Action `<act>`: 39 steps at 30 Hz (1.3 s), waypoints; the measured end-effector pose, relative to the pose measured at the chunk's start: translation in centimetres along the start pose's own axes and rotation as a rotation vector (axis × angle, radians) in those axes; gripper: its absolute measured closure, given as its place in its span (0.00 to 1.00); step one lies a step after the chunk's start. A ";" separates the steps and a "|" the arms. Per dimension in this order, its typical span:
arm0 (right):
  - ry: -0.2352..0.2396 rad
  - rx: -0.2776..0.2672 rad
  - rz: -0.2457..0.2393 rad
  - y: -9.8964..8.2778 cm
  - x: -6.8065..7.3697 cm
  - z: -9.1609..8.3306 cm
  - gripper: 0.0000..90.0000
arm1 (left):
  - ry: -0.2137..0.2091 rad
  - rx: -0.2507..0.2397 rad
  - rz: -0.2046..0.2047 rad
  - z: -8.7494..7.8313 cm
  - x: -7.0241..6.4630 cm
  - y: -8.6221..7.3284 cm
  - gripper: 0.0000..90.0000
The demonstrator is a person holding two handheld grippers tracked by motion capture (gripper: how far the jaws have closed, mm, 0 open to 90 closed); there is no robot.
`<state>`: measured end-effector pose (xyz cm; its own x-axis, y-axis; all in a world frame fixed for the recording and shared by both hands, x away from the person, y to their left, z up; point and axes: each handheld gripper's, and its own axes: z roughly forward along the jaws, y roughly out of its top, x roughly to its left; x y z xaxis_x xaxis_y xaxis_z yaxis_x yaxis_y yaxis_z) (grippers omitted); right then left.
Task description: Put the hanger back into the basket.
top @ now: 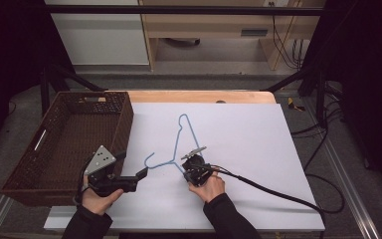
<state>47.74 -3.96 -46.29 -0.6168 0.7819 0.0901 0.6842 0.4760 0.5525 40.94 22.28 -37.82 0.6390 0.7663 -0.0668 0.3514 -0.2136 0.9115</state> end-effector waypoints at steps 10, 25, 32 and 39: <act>0.057 -0.072 0.046 0.9 -0.6 -2.4 0.98 | -0.006 0.002 0.002 0.1 -0.3 0.0 0.08; 0.127 -0.175 0.039 1.4 -1.7 -5.9 0.98 | -0.028 0.051 0.011 1.9 -1.3 -0.7 0.08; 0.144 -0.194 0.035 1.0 -2.1 -6.9 0.98 | -0.051 0.081 -0.013 3.9 -1.2 -1.0 0.08; 0.152 -0.211 0.029 0.5 -2.4 -7.6 0.98 | -0.065 0.067 -0.026 6.1 -0.8 -0.4 0.10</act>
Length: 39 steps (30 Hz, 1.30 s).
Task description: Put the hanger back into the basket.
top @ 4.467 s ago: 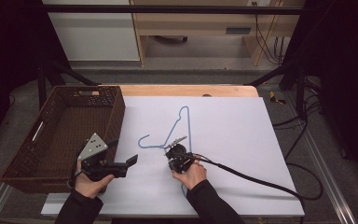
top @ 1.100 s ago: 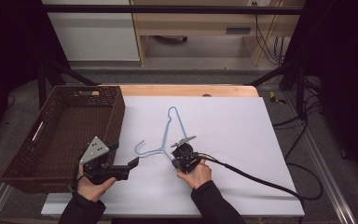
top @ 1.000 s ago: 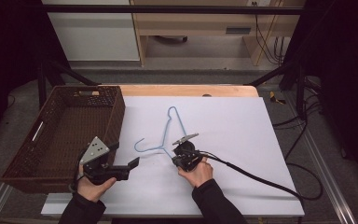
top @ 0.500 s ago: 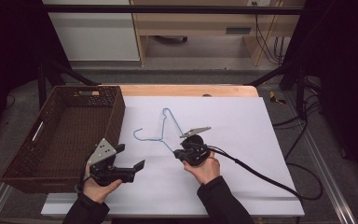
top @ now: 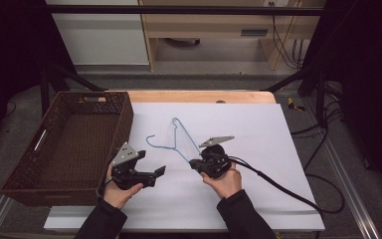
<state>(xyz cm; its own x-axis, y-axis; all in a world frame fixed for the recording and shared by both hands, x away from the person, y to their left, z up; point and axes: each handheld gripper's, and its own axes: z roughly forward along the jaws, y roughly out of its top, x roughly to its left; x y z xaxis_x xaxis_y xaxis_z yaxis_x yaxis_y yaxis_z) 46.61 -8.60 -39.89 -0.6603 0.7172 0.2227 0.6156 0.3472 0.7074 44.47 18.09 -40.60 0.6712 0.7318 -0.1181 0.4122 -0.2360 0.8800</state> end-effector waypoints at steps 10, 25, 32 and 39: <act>0.013 -0.002 -0.009 -0.2 0.0 -0.5 0.98 | -0.031 -0.015 -0.008 2.2 0.2 0.5 0.16; 0.016 0.004 -0.018 -0.3 0.1 -0.5 0.98 | -0.036 -0.035 -0.004 3.7 0.9 0.6 0.41; 0.018 0.011 -0.022 -0.4 0.2 -0.3 0.98 | -0.058 -0.042 -0.002 4.0 0.8 0.7 0.59; 0.013 0.016 -0.033 -0.5 0.3 -0.4 0.97 | -0.065 -0.042 -0.003 4.3 0.6 0.9 0.78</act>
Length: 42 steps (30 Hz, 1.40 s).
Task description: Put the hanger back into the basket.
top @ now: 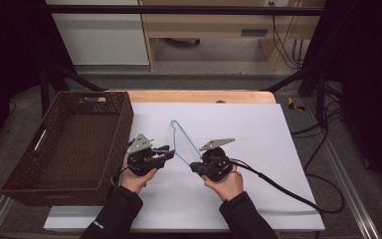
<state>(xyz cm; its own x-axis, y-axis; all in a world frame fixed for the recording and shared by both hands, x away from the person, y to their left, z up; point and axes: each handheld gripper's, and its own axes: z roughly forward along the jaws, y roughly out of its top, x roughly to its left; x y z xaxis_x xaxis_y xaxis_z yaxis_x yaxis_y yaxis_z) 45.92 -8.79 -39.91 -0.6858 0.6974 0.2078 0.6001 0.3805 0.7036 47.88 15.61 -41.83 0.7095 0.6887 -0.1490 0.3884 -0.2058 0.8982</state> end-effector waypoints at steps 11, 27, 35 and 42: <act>-0.007 0.002 -0.009 -0.3 -0.2 -0.2 0.97 | -0.038 -0.005 -0.035 -0.1 0.0 0.0 0.90; -0.038 0.028 -0.034 -1.2 -0.4 0.0 0.96 | -0.020 0.018 0.002 0.4 -1.6 0.8 0.94; -0.085 -0.008 -0.120 -1.3 -0.3 -0.3 0.67 | 0.006 0.060 0.039 1.1 -2.6 1.1 0.94; -0.109 0.030 -0.160 -1.6 -0.3 1.0 0.69 | 0.012 0.077 0.042 1.6 -3.1 1.4 0.94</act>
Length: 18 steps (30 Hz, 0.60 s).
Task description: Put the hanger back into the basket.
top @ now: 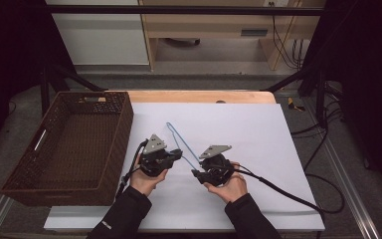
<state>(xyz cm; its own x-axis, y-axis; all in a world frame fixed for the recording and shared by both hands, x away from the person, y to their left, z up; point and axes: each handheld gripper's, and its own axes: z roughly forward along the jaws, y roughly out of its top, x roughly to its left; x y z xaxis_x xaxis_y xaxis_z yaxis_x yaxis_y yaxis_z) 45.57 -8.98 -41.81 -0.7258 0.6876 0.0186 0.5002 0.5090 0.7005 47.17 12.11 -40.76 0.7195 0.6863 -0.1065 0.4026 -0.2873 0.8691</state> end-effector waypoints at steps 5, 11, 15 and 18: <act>-0.023 0.039 0.003 0.0 0.0 0.6 0.95 | 0.000 0.006 0.011 0.2 -0.4 0.1 0.94; -0.011 0.048 0.010 0.1 -0.1 0.3 0.98 | -0.014 -0.005 0.014 0.2 -0.4 0.2 0.93; -0.013 0.054 -0.001 0.2 -0.4 -0.1 0.98 | -0.017 -0.030 0.032 -0.6 -0.3 0.5 0.78; 0.005 0.045 -0.009 0.5 -0.8 -0.8 0.98 | -0.015 -0.049 0.053 -1.7 -0.2 0.7 0.62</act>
<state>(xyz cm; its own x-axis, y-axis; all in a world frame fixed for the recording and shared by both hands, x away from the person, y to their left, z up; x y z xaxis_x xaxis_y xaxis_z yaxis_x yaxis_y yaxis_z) 45.97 -9.71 -40.89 -0.7328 0.6803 0.0163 0.5144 0.5381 0.6677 46.35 12.90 -39.35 0.7474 0.6610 -0.0668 0.3362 -0.2896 0.8961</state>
